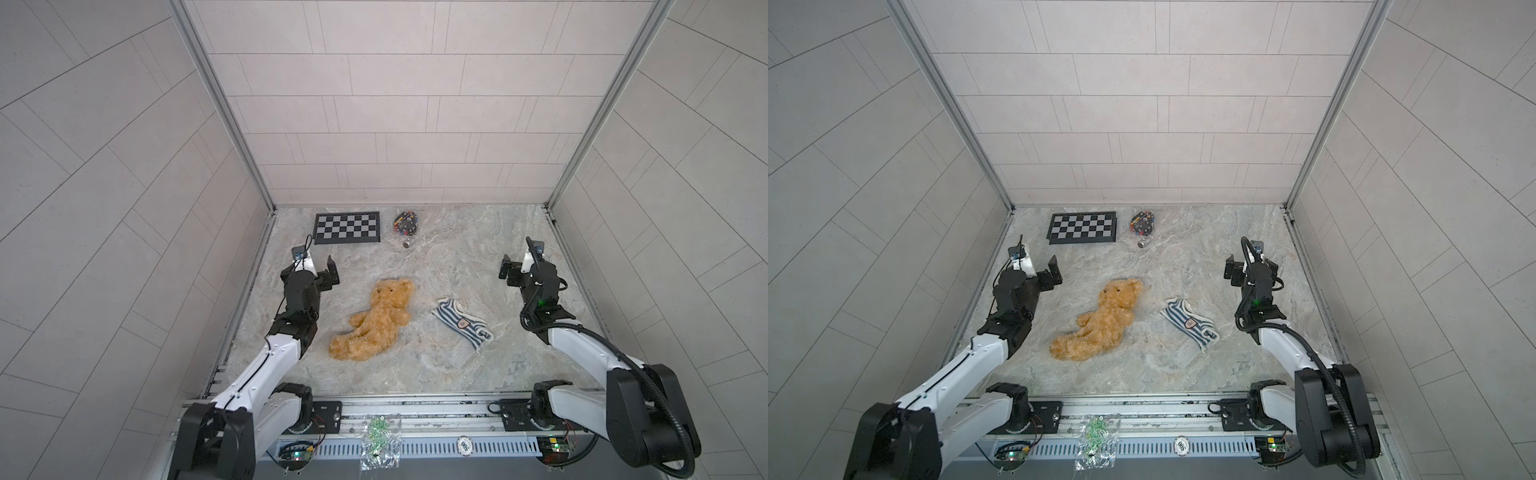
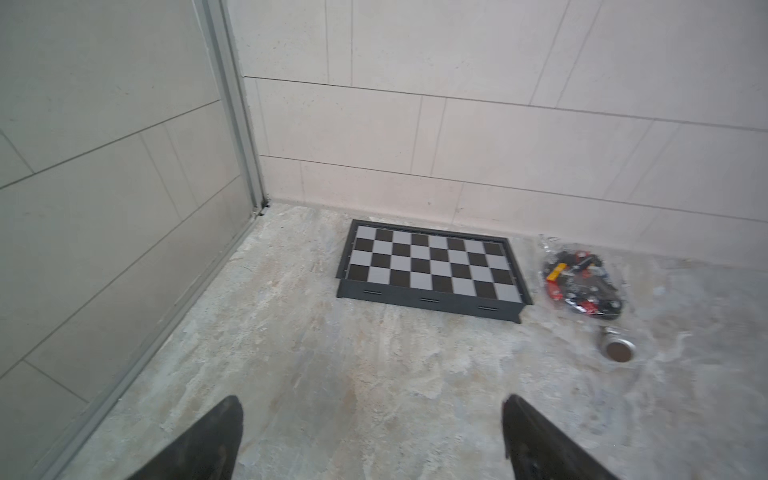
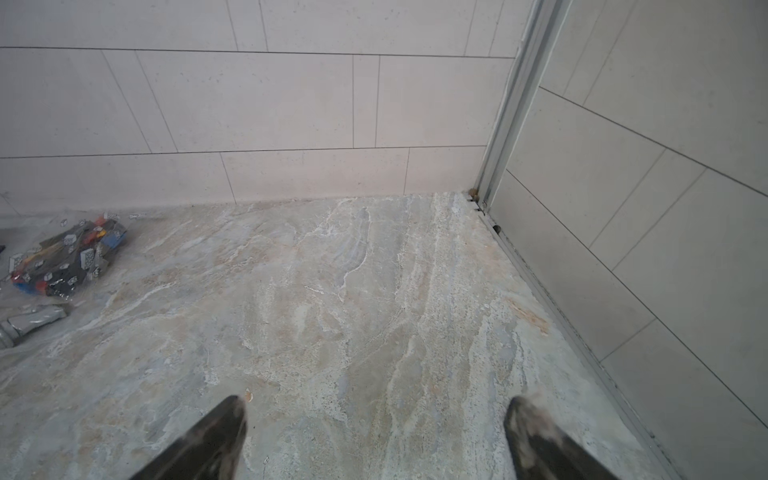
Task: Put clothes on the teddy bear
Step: 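Reach the left gripper to the bear while the right reaches the sweater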
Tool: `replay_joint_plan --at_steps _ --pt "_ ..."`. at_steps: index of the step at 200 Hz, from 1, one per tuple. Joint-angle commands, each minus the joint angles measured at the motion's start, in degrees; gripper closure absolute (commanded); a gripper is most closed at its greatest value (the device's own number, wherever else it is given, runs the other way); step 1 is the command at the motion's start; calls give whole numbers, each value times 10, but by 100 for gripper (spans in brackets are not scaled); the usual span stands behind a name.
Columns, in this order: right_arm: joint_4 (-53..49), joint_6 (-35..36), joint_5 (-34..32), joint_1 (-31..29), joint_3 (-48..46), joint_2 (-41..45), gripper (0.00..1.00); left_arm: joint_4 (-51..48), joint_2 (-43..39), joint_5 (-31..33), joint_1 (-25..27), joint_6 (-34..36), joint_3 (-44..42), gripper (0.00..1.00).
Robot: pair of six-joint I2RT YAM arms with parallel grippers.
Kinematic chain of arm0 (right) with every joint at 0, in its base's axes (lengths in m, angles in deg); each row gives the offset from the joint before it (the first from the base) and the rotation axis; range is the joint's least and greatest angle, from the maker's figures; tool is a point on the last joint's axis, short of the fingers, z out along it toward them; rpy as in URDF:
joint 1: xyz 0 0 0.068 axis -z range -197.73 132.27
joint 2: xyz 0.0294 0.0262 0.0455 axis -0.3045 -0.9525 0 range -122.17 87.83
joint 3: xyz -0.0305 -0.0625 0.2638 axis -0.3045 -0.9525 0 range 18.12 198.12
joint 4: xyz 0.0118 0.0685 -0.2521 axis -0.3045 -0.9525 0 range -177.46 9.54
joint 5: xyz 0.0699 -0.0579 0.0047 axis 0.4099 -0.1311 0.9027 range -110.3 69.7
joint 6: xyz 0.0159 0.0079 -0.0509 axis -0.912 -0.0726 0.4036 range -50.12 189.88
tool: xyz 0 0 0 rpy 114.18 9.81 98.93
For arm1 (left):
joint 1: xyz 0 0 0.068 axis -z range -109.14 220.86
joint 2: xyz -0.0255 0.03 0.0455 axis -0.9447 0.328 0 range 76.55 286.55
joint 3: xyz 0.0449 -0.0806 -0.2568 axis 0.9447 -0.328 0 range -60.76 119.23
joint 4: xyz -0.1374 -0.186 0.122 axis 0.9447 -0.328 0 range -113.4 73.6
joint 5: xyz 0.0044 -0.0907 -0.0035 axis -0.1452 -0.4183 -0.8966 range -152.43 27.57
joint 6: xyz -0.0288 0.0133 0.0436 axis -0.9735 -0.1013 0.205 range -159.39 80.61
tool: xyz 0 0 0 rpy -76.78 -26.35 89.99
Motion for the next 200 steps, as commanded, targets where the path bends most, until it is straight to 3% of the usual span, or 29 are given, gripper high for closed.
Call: replay_joint_plan --at_steps 1,28,63,145,200 --pt "-152 -75 -54 -3 45 15 0 -116 -43 -51 10 -76 46 0" --pt "-220 -98 -21 -7 72 33 0 -291 -52 -84 20 -128 143 0" --pt "-313 -117 21 -24 119 43 0 -456 -10 -153 28 -125 244 0" --pt "-516 -118 55 -140 174 51 1 -452 9 -289 61 -147 195 0" --pt "-583 -145 84 -223 156 65 1 -458 38 -310 100 -123 158 0"
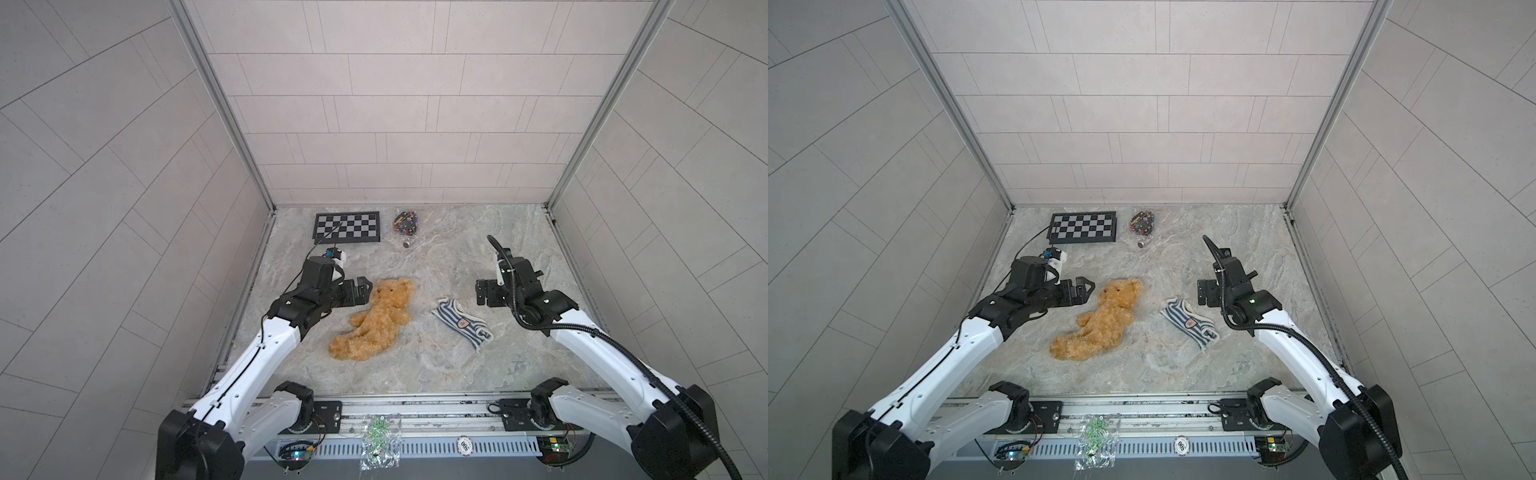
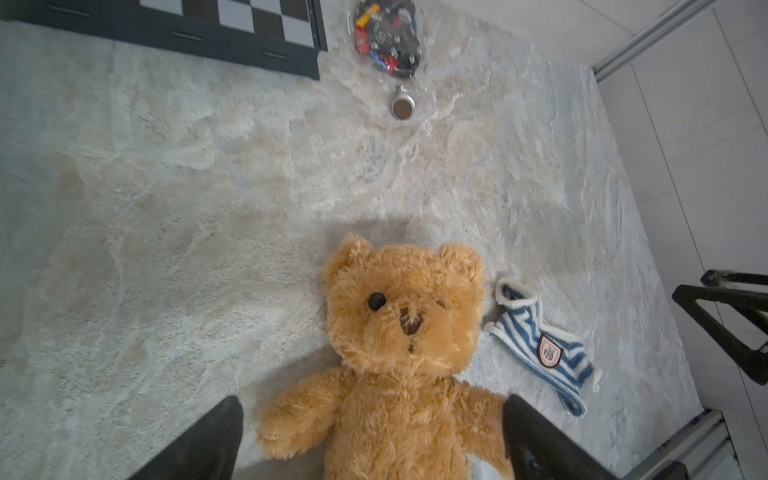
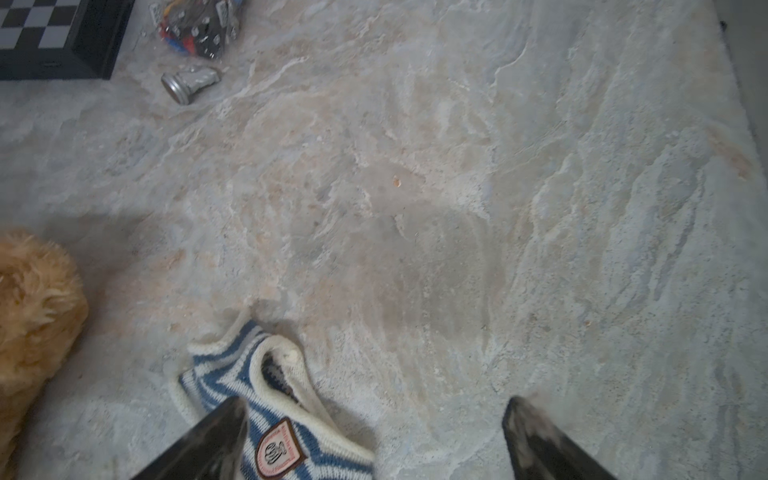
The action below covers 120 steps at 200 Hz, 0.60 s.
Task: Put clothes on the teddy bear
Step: 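Reach the left gripper to the bear while the right reaches the sweater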
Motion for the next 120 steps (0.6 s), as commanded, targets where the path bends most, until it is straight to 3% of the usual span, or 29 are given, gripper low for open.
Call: replay_joint_plan --at_steps 1,76,120 --pt "-56 -23 18 -34 -6 12 1 -4 6 -21 11 13 -20 0" --pt "-80 -3 81 -71 -15 9 0 24 46 -17 68 -17 -70 0" --pt "-88 25 76 -78 -19 2 0 -1 95 -20 89 -6 -61 0"
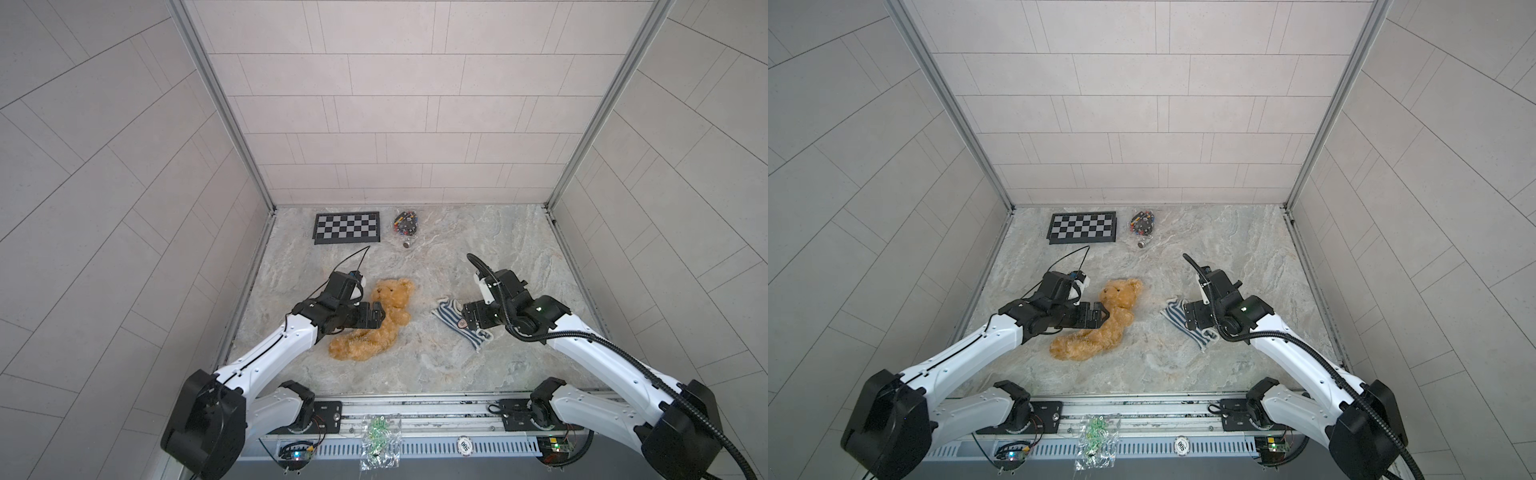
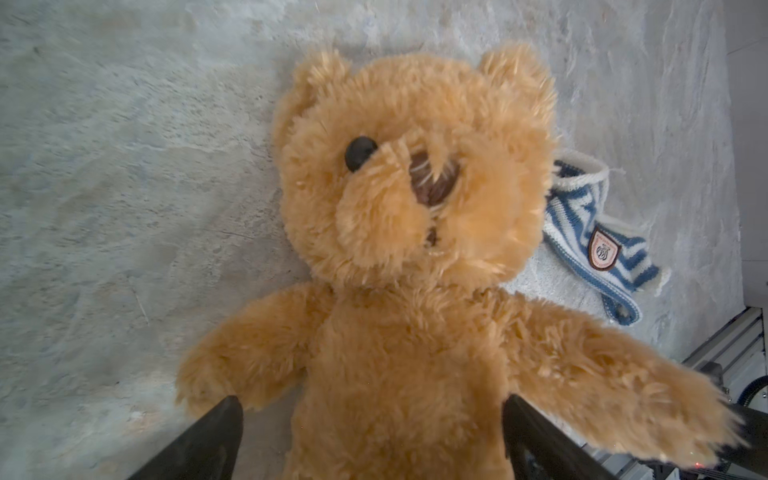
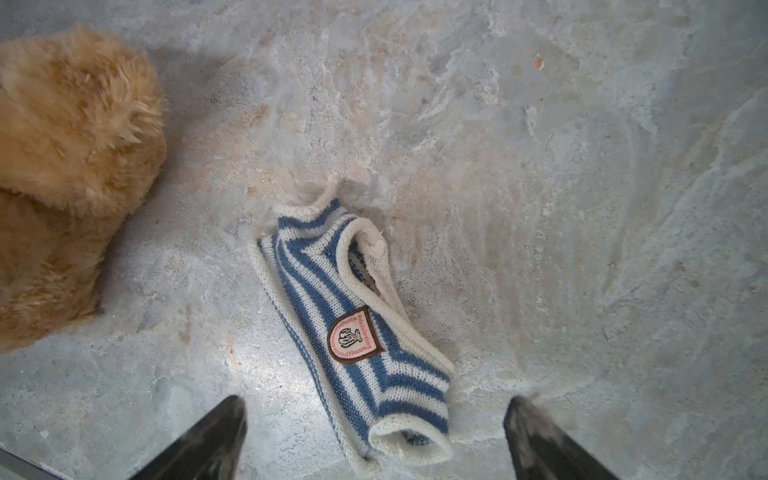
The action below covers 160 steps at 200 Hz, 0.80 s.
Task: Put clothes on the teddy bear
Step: 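Reach the left gripper to the bear while the right reaches the sweater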
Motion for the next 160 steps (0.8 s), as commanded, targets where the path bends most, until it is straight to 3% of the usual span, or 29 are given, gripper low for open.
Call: replay_joint_plan --at_steps 1,25,52,124,160 --pt "-15 16 -1 -4 -9 -1 0 -13 21 -6 8 5 4 0" --pt "-11 26 3 -7 -1 -10 0 -38 44 8 14 13 17 0" --pt "3 25 9 -11 6 -17 0 -60 53 36 59 11 19 0" --pt "28 28 -6 -17 23 -67 1 -76 63 82 118 -9 20 20" --pt "45 15 2 -20 31 -91 1 -92 47 86 130 10 44 21"
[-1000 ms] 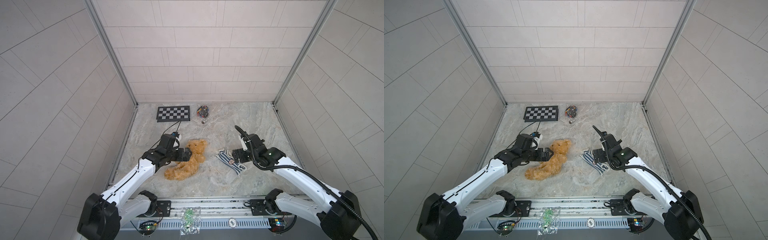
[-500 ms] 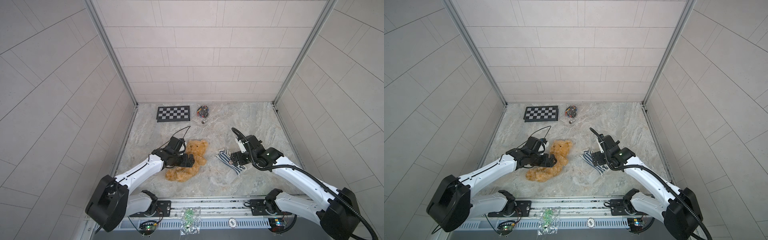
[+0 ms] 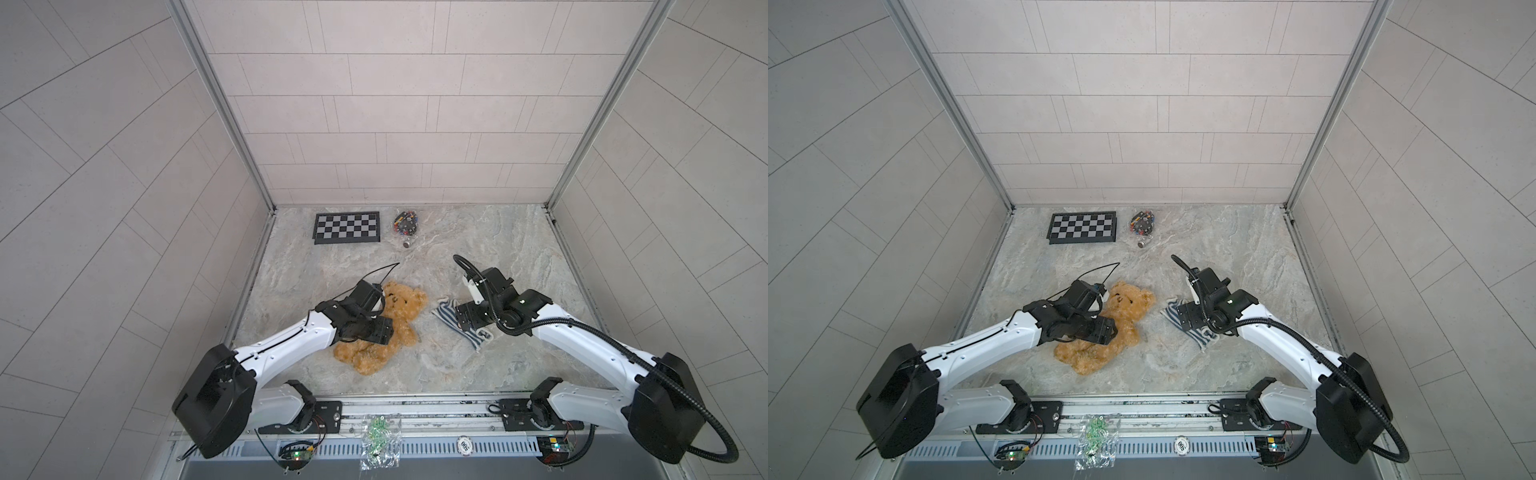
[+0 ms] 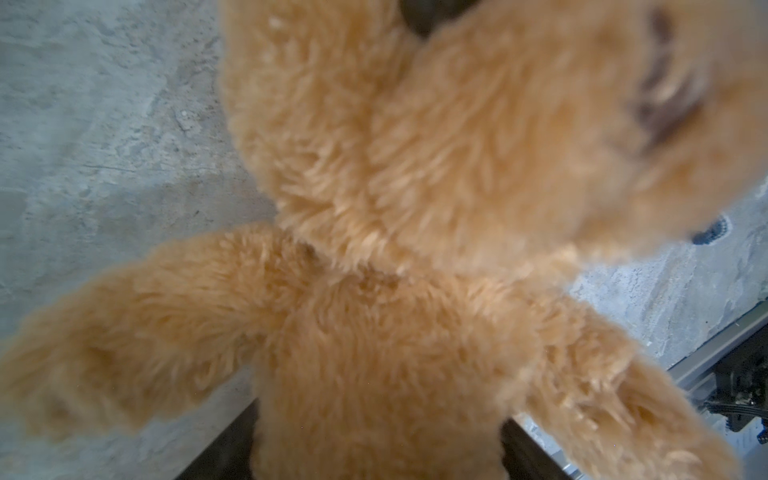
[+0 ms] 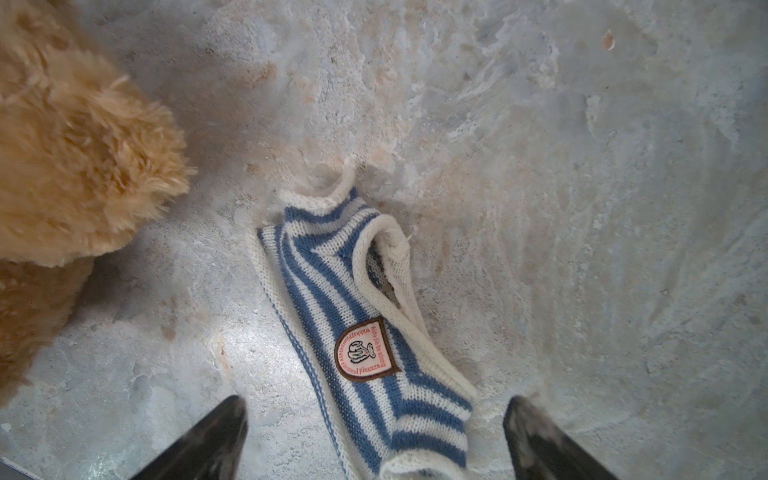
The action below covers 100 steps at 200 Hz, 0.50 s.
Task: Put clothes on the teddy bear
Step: 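Reach the left gripper to the bear while the right reaches the sweater, then grasp the bear's head with the left gripper while the right grasps the sweater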
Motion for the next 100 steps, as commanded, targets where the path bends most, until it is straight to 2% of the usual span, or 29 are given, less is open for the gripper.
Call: replay_joint_plan --at_steps 1,28,59,100 --pt "15 -9 -4 -4 16 -6 1 -47 -9 19 8 18 18 21" --pt "34 -12 -2 -5 12 -13 1 -76 -19 38 9 34 46 9" --pt "37 -18 -2 -4 16 -18 2 -94 -11 60 10 43 78 10" --pt "39 -5 -1 -5 17 -24 2 -67 38 20 14 30 89 14"
